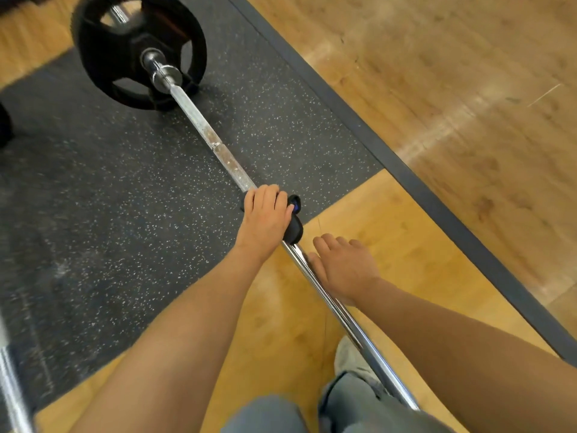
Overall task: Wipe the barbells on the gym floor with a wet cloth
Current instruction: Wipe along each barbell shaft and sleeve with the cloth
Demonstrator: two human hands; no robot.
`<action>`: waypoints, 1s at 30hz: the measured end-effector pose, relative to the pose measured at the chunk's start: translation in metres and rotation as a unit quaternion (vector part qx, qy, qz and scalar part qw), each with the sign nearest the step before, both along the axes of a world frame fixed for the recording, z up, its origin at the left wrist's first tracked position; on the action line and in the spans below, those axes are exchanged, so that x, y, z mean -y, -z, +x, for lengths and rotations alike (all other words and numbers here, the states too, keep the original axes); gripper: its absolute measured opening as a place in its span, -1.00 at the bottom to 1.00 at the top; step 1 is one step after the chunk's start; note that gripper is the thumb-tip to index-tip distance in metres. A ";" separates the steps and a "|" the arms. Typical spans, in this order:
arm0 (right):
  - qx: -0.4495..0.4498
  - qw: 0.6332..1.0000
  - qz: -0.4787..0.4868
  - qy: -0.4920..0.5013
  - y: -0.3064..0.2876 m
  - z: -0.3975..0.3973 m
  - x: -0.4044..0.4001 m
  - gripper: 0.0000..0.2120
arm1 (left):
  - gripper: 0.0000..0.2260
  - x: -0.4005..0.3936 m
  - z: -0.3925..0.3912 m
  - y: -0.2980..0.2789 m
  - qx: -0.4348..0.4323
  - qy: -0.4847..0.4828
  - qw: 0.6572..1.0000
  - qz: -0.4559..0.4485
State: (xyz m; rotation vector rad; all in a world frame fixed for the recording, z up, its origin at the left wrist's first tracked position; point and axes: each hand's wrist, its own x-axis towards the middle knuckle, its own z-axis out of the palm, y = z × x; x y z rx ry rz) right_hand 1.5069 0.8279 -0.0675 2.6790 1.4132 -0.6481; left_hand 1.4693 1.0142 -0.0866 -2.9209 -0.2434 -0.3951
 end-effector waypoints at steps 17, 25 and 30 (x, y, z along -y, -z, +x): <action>-0.066 0.970 0.153 0.176 0.054 -0.032 -0.051 -0.21 | -0.53 -0.057 -0.008 0.053 0.000 0.160 0.981 -0.113; -0.069 0.967 0.176 0.171 0.059 -0.036 -0.061 -0.20 | -0.53 -0.041 -0.004 0.061 0.093 0.017 0.955 -0.281; -0.009 0.969 0.185 0.162 0.064 -0.034 -0.060 -0.30 | -0.42 -0.031 0.008 0.049 0.045 -0.113 0.938 -0.326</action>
